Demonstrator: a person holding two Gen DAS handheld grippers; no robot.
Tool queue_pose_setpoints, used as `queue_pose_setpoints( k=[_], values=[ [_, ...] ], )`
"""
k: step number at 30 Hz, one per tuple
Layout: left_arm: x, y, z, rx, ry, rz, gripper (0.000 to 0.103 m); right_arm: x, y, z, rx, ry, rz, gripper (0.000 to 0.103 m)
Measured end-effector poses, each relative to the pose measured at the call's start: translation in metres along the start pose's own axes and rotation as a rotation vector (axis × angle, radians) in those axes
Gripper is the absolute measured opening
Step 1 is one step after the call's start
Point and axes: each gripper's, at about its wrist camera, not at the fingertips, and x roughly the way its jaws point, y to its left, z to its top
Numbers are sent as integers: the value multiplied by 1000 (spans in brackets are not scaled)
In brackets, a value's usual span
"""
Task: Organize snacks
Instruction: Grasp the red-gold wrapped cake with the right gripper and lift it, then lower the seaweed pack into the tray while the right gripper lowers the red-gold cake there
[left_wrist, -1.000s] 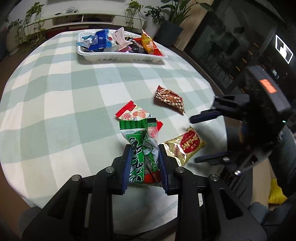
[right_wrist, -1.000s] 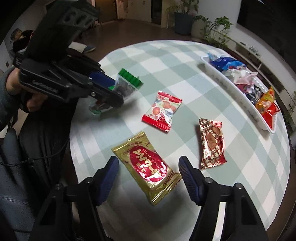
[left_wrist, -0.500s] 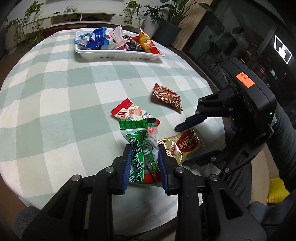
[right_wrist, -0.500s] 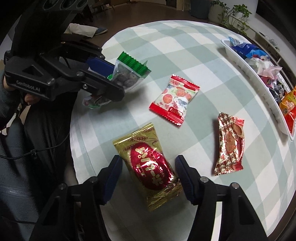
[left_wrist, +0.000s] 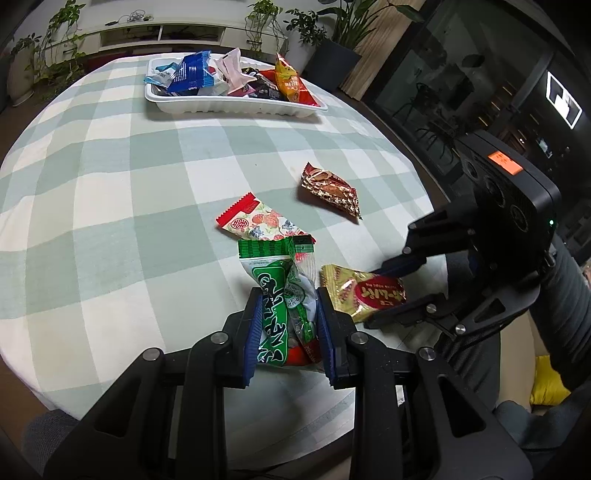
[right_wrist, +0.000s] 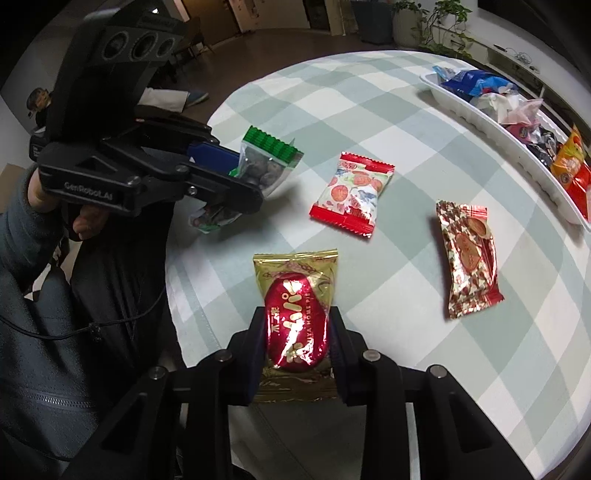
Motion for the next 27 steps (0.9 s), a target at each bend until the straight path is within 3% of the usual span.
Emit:
queue_pose_setpoints(
  k=[5,10,16,20,27],
  values=[
    [-5,0,9,1,-22,-1,25,-24,2,-11,67,-123,22,33],
    [-15,-2,36,9,-65,2,25,-72,-17,-16,201,-328,12,33],
    [-22,-6,99,36,-136,14,25,-124,-63,-9,418,-519,-129,33],
    [-20,0,153,32,-176,34,25,-146,-98,9,526,-572,-235,33],
    [14,20,250,-3,-183,88,25,-153,-157,62,615,-600,-285,33]
  ],
)
